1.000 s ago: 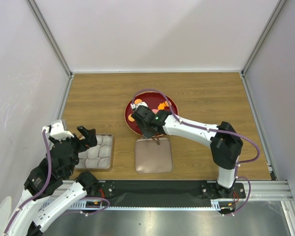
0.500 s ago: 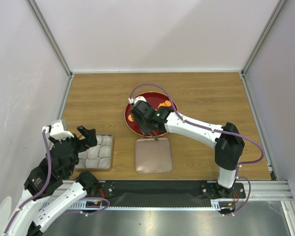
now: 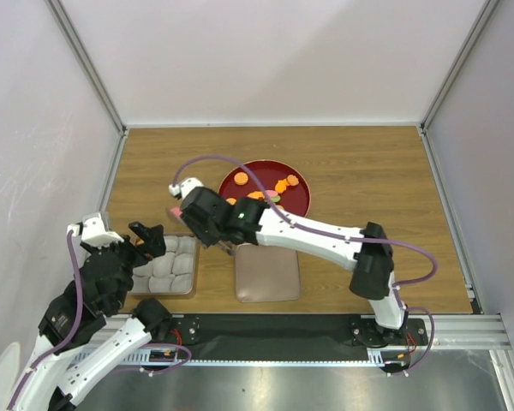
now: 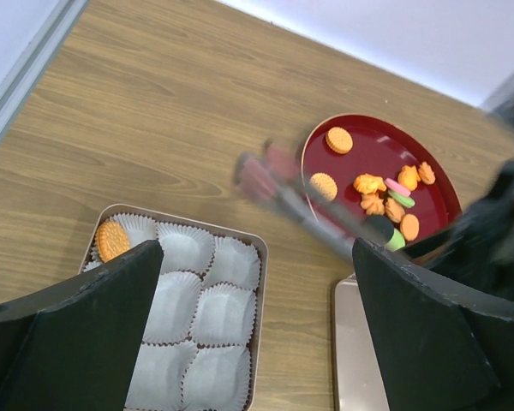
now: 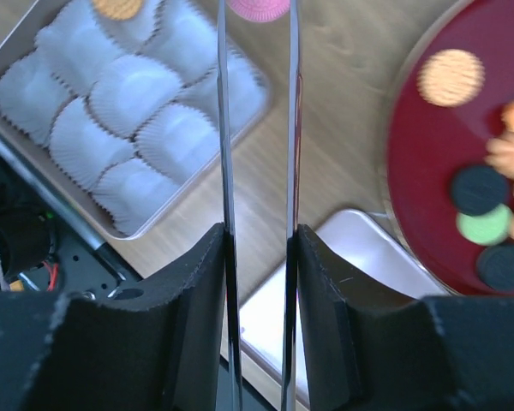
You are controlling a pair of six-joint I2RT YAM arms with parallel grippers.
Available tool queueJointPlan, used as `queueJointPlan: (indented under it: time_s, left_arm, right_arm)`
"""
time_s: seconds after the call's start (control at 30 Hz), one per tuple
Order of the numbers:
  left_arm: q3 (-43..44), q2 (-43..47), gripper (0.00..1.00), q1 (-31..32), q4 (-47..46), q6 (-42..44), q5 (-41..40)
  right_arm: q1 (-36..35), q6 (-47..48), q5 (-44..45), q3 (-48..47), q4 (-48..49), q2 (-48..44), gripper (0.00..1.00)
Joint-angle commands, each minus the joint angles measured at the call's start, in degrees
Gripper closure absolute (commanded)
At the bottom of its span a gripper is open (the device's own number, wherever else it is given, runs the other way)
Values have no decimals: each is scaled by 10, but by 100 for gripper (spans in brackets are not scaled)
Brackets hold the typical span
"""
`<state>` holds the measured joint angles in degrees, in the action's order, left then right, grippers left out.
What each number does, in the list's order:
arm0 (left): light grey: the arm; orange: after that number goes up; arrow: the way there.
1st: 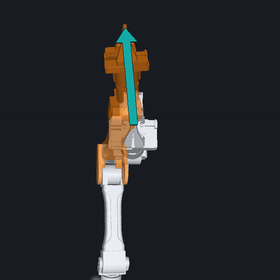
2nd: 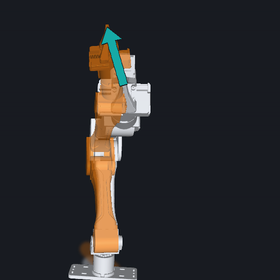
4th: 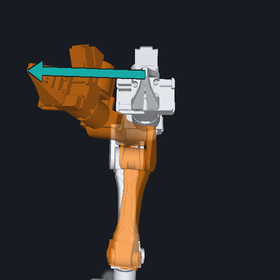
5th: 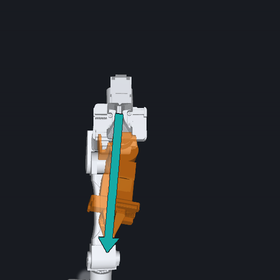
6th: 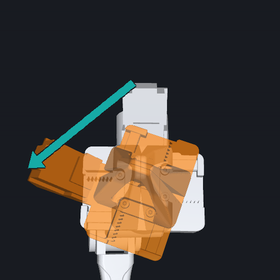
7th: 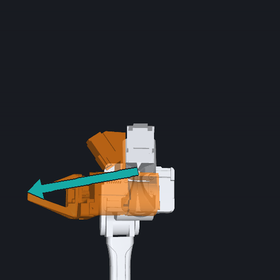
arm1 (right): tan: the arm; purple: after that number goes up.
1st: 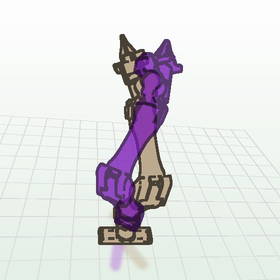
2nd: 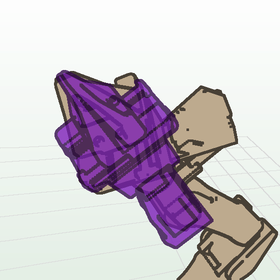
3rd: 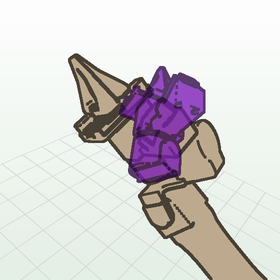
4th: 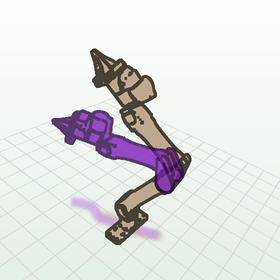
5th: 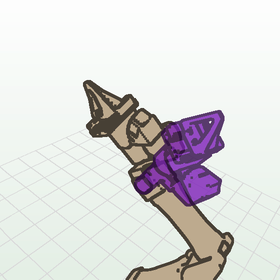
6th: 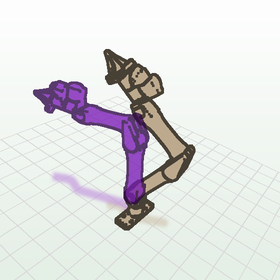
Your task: Pack the cookies
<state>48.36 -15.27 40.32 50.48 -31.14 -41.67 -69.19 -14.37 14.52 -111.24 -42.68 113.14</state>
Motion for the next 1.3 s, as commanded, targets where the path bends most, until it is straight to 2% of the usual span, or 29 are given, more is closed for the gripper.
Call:
queueJointPlan:
  time_s: [0.0,0.33,0.7,1.13,1.27]
  left_arm:
    - [0,15,0,-2,0,-11,-19]
    - [-2,20,0,-2,4,-16,-23]
    - [-4,18,0,-2,0,-14,-20]
    - [-5,16,0,-2,-2,-11,-20]
    - [-5,16,0,-2,-2,-11,-19]
  right_arm:
    - [-19,13,-24,-49,0,42,65]
    - [-46,19,-45,-121,-8,121,65]
    - [-49,16,-39,-126,-15,139,63]
    - [-52,17,-27,-123,-20,135,51]
    - [-53,18,-24,-124,-18,134,50]
